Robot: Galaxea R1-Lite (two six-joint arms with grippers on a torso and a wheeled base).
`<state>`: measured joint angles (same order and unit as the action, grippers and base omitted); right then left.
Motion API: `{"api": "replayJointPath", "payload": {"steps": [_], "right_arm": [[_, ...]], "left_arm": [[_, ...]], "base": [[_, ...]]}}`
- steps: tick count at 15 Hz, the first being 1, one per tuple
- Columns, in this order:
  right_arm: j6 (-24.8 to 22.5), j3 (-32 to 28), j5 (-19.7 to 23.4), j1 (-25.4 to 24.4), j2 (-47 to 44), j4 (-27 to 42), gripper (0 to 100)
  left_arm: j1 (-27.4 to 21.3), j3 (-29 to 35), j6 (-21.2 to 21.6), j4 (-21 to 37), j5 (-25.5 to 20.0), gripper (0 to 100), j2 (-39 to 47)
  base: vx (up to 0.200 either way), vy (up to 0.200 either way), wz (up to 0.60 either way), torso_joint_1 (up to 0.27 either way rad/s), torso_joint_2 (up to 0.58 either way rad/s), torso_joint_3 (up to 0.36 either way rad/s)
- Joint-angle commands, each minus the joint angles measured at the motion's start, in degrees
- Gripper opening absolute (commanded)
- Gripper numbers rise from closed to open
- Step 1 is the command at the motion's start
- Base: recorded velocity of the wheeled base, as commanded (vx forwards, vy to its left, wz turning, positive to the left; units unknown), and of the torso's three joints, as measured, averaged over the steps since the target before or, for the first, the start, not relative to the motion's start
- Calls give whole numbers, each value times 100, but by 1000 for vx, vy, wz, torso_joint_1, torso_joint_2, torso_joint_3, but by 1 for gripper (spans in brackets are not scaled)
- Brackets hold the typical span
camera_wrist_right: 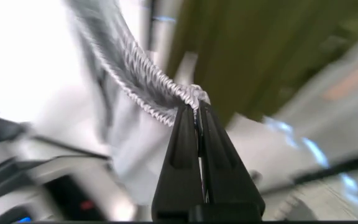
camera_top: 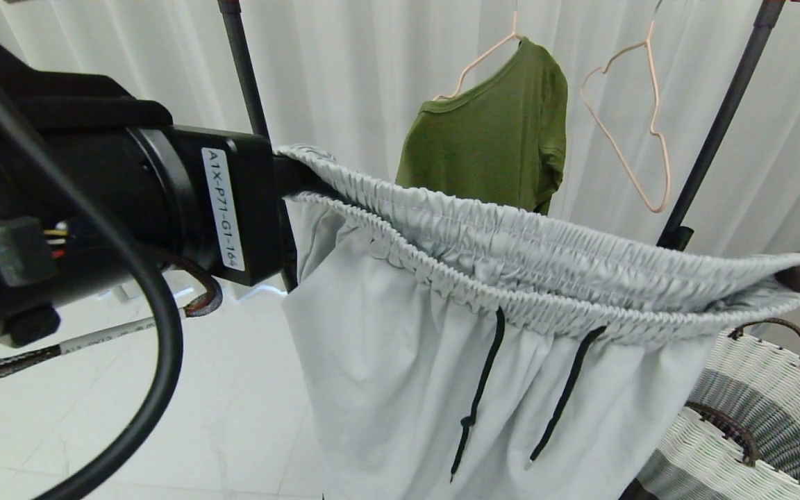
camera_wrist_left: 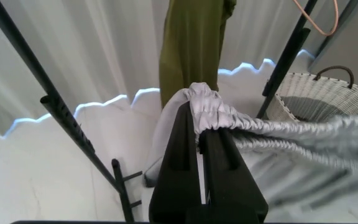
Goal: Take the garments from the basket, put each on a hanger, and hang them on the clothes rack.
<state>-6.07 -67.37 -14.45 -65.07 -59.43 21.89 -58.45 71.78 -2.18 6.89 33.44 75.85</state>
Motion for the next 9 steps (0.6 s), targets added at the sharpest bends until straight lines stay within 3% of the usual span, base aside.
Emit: {"api": "replayJointPath", "payload": {"steps": [1, 6, 8, 9], "right_arm": [[132, 13, 12, -647, 72, -1, 0], [141, 30, -14, -603, 116, 43, 0], [106, 22, -41, 74, 89, 25, 0], [97, 22, -41, 153, 81, 25, 0]], "left_arm": [[1, -6, -2, -3, -4, 0, 61], [1, 3, 25, 23, 22, 0, -62], [1, 3, 25, 331, 22, 0, -299], [1, 3, 25, 357, 22, 0, -308]], "base": [[0, 0, 0, 0, 0, 0], [0, 0, 0, 0, 0, 0], [0, 0, 0, 0, 0, 0], [0, 0, 0, 0, 0, 0]]}}
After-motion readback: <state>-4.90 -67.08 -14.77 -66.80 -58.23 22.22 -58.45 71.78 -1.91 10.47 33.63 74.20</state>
